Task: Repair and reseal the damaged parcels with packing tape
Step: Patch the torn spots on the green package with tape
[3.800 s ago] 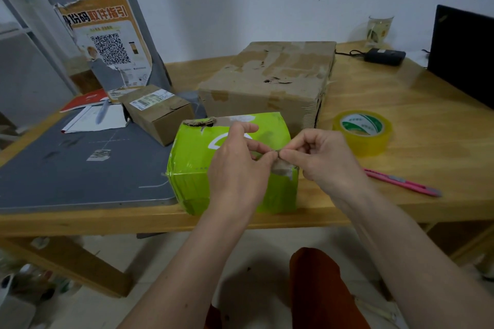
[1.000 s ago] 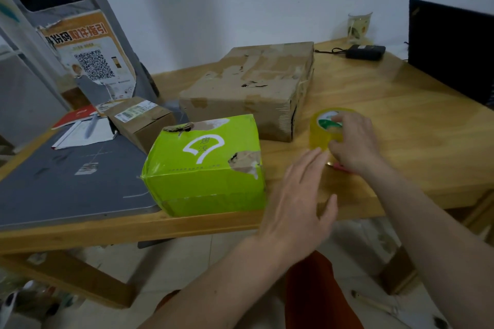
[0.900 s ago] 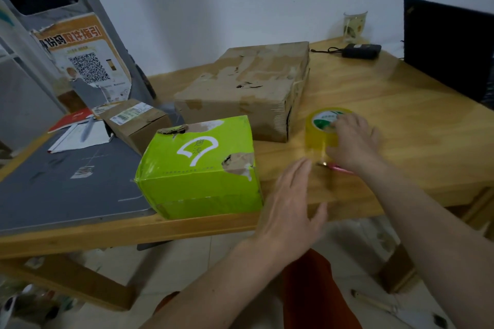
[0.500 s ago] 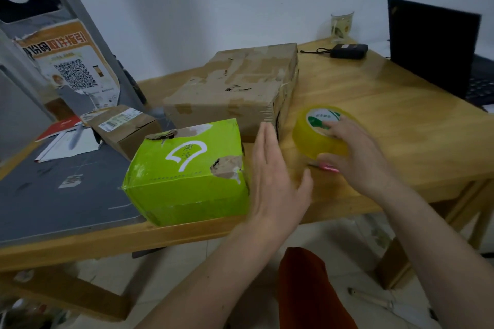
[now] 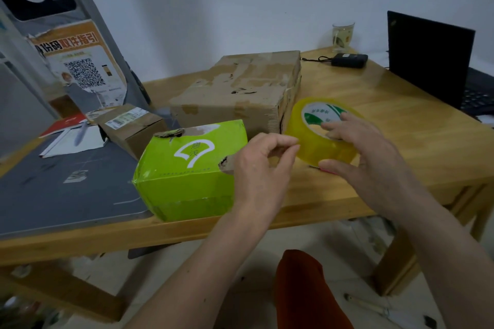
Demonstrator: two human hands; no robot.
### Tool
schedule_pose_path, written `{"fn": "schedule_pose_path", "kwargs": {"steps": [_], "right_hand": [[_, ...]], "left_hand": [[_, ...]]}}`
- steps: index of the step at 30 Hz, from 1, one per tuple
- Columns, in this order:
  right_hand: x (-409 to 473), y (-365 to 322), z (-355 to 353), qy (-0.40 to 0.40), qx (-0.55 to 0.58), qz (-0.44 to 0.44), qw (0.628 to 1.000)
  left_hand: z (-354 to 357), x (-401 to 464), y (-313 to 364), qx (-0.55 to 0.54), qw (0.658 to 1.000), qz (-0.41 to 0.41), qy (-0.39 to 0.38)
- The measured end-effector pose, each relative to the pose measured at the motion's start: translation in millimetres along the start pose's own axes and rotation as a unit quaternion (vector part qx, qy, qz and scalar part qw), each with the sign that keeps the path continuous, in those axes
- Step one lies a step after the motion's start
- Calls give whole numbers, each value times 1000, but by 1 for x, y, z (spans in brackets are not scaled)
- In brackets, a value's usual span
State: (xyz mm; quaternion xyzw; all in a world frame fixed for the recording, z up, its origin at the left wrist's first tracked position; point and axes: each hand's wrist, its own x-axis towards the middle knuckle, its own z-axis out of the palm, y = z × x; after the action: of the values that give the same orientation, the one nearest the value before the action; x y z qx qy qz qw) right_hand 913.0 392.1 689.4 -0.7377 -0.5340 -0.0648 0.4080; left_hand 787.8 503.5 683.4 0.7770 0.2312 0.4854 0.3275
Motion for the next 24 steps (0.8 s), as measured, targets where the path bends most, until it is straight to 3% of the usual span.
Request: {"fn": "schedule_pose_path", "kwargs": {"steps": [6, 10, 15, 21, 24], "right_hand": [[5, 3, 13, -28, -9, 16, 999], [26, 18, 12, -14, -49, 102, 993], [29, 34, 14, -121, -88, 81, 985], [36, 60, 12, -113, -50, 49, 991], [50, 75, 16, -72, -65, 43, 994]], "left_hand": [[2, -10, -6, 95, 982, 163, 34], [15, -23, -2, 83, 984, 155, -5], [15, -2, -10, 70, 994, 77, 37], [20, 5, 4, 114, 986, 122, 27], [28, -8, 11, 118, 982, 147, -1]]}}
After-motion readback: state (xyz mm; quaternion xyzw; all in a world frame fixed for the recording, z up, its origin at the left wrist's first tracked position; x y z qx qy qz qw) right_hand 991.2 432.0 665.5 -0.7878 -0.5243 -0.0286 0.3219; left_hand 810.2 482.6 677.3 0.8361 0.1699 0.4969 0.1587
